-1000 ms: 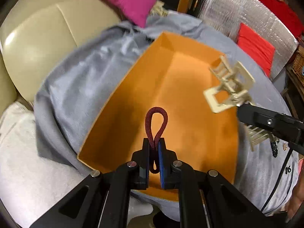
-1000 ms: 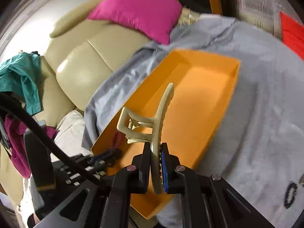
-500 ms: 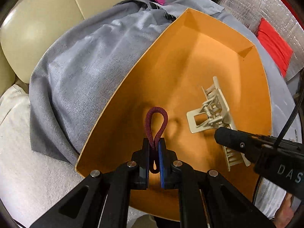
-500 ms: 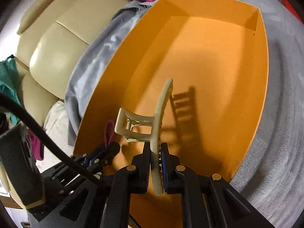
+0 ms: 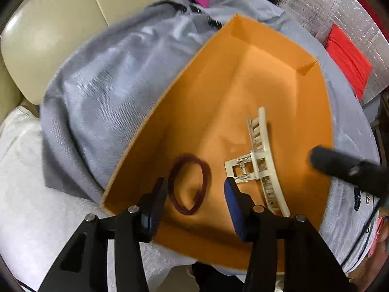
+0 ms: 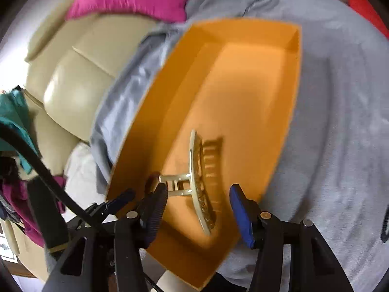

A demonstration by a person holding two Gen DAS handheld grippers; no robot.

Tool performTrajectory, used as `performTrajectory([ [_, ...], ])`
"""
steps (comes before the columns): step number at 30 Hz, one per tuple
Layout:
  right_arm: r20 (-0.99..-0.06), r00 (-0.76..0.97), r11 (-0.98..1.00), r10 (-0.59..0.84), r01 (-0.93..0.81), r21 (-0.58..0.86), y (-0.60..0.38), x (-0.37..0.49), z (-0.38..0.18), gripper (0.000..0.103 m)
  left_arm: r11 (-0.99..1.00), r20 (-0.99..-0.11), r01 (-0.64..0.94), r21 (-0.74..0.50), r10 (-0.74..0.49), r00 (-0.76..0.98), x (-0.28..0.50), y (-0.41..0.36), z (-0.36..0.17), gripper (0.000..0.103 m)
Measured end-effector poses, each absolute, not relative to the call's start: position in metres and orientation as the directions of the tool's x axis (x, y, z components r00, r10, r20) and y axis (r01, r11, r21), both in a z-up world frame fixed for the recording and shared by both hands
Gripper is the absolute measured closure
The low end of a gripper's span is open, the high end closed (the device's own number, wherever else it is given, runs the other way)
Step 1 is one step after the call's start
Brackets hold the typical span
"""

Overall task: Organize jewelry
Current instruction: 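Move both open tools back toward the remaining jewelry on the table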

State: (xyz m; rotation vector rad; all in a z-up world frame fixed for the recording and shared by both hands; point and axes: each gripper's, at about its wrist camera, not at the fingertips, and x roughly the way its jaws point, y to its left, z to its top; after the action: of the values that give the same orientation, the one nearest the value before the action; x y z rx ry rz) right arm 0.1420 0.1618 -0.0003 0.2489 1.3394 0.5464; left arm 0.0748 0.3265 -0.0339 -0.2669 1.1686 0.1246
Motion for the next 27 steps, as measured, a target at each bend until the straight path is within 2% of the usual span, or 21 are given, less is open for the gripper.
performTrajectory([
  [7, -0.780, 0.326, 0.846, 0.534, -0.214, 0.489, 0.083, 0.124, 0.047, 0.046, 0.976, -0.872, -0.197, -0.095, 0.014, 0.489, 0.052, 0.304, 0.016, 0.052],
  [11, -0.748, 0.415, 0.851, 0.518, -0.166, 0.498, 0.015, 0.105, 0.062, 0.046, 0.990, -0.827, -0.120, -0.072, 0.008, 0.562, 0.048, 0.259, 0.048, 0.042],
  [15, -0.749, 0.475, 0.874, 0.462, -0.102, 0.475, -0.064, 0.075, 0.062, 0.046, 0.998, -0.791, -0.009, -0.069, -0.049, 0.610, 0.042, 0.194, 0.066, 0.035],
  [19, -0.759, 0.518, 0.891, 0.395, -0.015, 0.453, -0.156, 0.041, 0.056, 0.046, 0.991, -0.794, 0.100, -0.091, -0.133, 0.593, 0.046, 0.123, 0.051, 0.032],
  [22, -0.748, 0.541, 0.871, 0.383, 0.058, 0.488, -0.221, 0.016, 0.045, 0.046, 0.980, -0.819, 0.159, -0.117, -0.186, 0.543, 0.052, 0.080, 0.030, 0.032],
  [27, -0.738, 0.561, 0.836, 0.375, 0.138, 0.530, -0.286, -0.017, 0.016, 0.046, 0.966, -0.844, 0.232, -0.113, -0.216, 0.491, 0.059, 0.021, -0.010, 0.032],
])
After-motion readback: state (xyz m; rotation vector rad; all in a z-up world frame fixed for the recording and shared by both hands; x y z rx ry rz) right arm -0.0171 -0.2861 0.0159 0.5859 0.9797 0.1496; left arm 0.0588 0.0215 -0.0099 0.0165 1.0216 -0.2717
